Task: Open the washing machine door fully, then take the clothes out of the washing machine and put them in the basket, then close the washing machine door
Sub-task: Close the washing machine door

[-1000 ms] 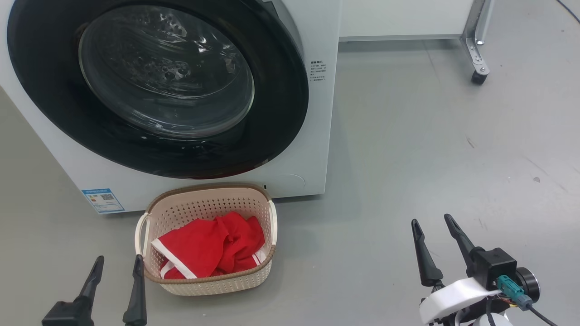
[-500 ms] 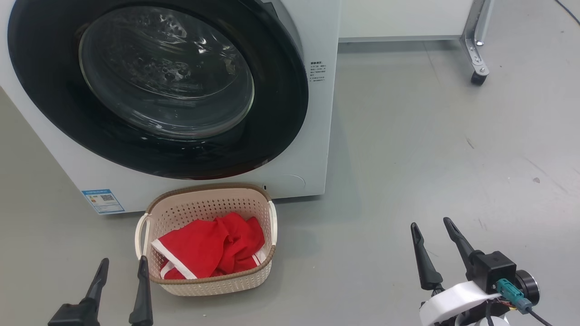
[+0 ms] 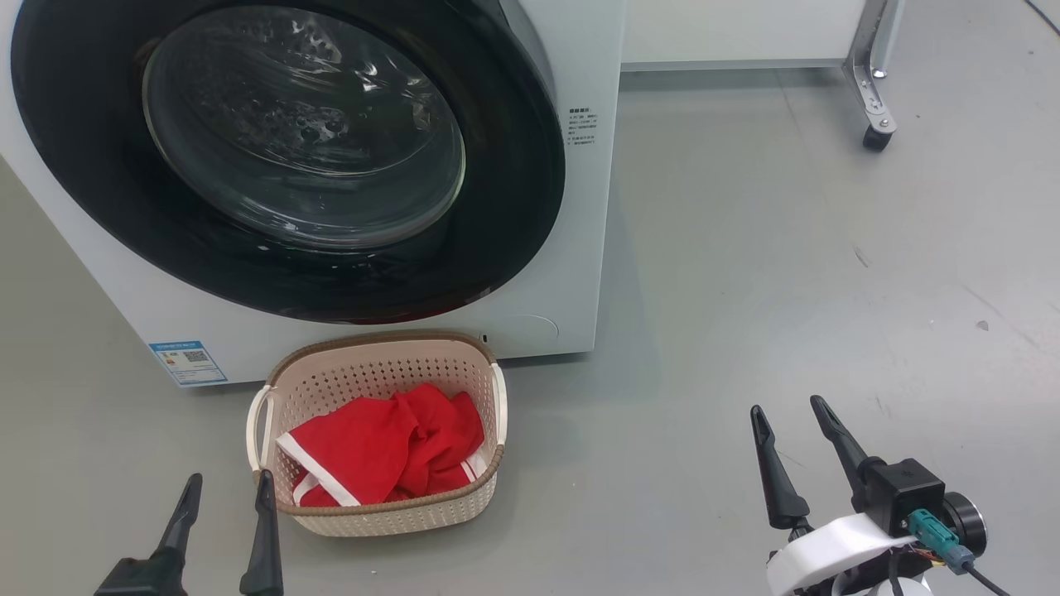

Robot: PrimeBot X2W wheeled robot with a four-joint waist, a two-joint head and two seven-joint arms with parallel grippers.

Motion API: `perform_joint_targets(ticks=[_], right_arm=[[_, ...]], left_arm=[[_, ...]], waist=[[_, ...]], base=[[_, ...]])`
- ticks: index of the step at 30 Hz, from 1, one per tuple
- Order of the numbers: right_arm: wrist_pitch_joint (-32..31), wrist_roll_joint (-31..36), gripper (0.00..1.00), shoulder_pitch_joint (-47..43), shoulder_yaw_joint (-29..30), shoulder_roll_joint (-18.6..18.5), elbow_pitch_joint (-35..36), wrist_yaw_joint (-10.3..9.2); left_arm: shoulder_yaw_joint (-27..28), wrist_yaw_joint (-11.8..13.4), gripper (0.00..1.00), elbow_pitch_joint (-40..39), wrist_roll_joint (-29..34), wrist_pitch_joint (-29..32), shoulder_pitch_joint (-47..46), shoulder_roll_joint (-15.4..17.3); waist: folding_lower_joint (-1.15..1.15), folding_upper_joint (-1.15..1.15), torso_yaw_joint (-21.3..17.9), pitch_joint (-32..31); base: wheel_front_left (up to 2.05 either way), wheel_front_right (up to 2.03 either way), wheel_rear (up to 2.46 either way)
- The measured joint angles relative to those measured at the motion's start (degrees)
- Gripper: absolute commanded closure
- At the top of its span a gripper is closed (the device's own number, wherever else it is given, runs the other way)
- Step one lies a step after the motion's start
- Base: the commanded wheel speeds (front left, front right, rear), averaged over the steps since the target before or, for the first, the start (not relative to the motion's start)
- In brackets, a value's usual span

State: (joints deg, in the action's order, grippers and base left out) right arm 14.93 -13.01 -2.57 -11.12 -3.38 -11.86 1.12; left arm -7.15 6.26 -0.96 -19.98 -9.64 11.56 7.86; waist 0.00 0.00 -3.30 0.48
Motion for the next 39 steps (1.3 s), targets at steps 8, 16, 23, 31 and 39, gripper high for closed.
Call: perform_joint_targets(ticks=[8,16,23,31,39], right_arm=[[0.0,0.2,1.0,0.0,-0.1,-0.1,0.0,0.87],[0.0,2.1,1.0,5.9,-0.5,-1.6,0.1,2.37],[-0.5,2.5,1.0,14.7,-2.3,-2.1,-0.7,3.91],[-3.4,2.6,1.0,26.0,-3.4,-2.2,-2.3,4.83],[-7.3,2.9,1.0,38.5,-3.8,-4.5,-5.3,5.35]], left_arm=[[0.0,0.1,0.0,-0.7,0.4,0.1,0.0,-0.3],[-1.2,0.1,0.0,-1.6,1.4,0.6,-0.4,-0.7],[-3.1,0.1,0.0,-2.6,1.6,0.6,-3.1,-1.2],[-4.6,-0.1,0.0,-3.9,1.9,0.5,-6.4,-1.8],[-6.0,-1.3,0.0,-4.8,1.9,-0.1,-10.8,-2.7]], waist=[[0.0,0.0,0.3,0.6],[0.0,0.0,1.4,2.6],[0.0,0.0,3.8,4.7],[0.0,0.0,6.5,8.2],[0.0,0.0,10.5,13.3]], base=[[0.0,0.0,0.0],[0.0,0.0,0.0],[0.0,0.0,0.0],[0.0,0.0,0.0],[0.0,0.0,0.0]])
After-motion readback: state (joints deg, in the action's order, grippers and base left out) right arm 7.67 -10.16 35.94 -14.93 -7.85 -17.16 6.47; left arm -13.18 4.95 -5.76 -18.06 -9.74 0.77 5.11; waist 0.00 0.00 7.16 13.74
